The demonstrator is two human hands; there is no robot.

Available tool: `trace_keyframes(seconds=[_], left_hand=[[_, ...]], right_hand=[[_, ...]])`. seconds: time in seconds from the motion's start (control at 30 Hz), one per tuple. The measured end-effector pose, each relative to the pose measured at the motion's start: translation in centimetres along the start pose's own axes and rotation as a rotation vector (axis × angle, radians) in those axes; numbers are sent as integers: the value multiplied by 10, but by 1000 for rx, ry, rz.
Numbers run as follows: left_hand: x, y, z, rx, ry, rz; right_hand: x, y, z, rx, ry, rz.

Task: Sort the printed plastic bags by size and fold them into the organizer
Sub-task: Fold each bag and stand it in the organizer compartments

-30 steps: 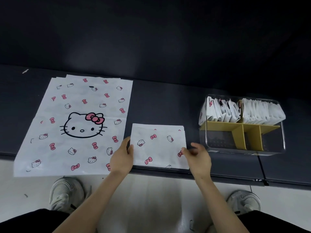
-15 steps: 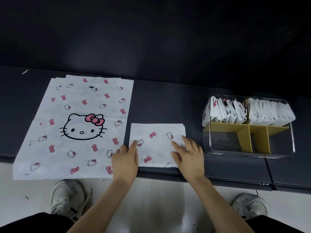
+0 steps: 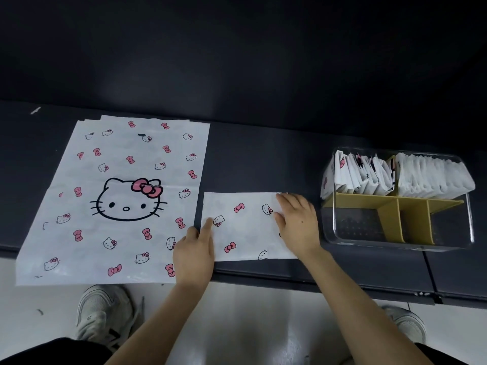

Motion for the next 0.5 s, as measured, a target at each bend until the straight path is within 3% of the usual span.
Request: trace_keyframes(seconds=[0.23,0.5], left_hand=[[0,0,8,-49,19,-23],[4,8,22,-174,113,-68]], right_hand=[[-10,-46,-2,392,24,-6],[-13,-64,-5,538,-53,-39]])
Point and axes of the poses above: each hand's wrist, its own y-axis away from the middle knuckle, its own z-axis out of the back of the hand, x = y × z, the point moved 4 cm from there along -y, towards the middle knuckle, and after that the axes turned 7 degrees about y, right-handed, at the moved point
